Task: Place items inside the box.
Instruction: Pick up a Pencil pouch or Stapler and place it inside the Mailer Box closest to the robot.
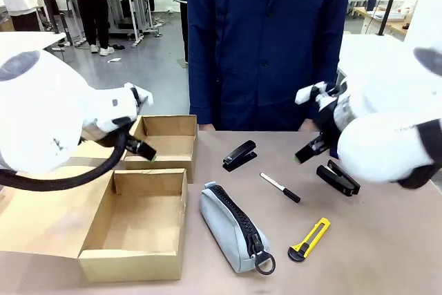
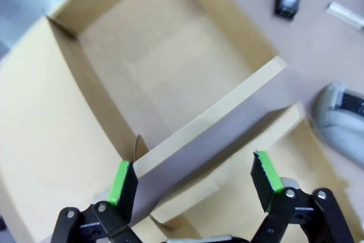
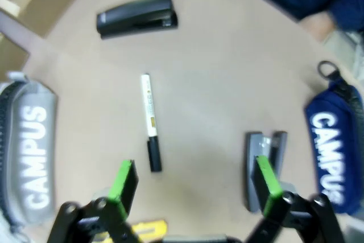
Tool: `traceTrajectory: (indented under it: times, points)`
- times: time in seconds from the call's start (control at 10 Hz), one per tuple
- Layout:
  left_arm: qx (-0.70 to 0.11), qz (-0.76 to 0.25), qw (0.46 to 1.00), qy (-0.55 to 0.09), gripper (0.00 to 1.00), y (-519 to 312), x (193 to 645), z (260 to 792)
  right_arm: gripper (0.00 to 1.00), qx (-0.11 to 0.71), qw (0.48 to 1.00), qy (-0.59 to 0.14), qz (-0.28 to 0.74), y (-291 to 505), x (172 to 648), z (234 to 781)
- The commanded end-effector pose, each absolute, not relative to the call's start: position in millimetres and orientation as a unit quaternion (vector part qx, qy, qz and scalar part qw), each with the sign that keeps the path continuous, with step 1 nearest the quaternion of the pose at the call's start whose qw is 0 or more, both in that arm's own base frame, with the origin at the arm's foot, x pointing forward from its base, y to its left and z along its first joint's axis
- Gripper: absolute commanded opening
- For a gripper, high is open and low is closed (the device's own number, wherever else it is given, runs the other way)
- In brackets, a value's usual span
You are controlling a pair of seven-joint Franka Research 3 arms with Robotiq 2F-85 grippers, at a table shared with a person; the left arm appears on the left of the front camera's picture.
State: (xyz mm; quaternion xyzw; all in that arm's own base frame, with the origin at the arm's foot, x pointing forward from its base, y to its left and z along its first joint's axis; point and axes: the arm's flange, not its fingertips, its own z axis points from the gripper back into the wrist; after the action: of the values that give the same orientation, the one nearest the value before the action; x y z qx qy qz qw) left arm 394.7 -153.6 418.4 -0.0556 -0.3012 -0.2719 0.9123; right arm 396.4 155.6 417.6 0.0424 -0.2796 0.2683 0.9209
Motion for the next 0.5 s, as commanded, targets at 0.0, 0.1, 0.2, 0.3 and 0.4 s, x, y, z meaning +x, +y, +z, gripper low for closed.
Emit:
traceTrajectory:
  times: [0.0,0.1,0.2,0.3,0.4]
  points:
    - [-0.112,-0.252,0.905,-0.324,1.0,-116.3,346.0,487.8,1.0,0.08,0.939,-0.284,0.177,124.7,384.5,494.5]
    - [-0.122,-0.275,0.891,-0.34,1.0,-101.6,325.0,512.7,1.0,0.134,0.937,-0.277,0.165,105.0,372.8,523.3]
    - [-0.159,-0.31,0.877,-0.331,1.0,-75.6,302.6,537.0,1.0,0.212,0.94,-0.23,0.138,79.2,355.9,547.5]
    - [-0.208,-0.291,0.879,-0.315,1.0,-40.6,292.8,548.6,1.0,0.264,0.94,-0.194,0.098,43.9,342.2,558.4]
    - [-0.285,-0.226,0.885,-0.291,1.0,3.9,286.6,552.4,1.0,0.329,0.926,-0.18,0.047,-2.7,328.3,560.9]
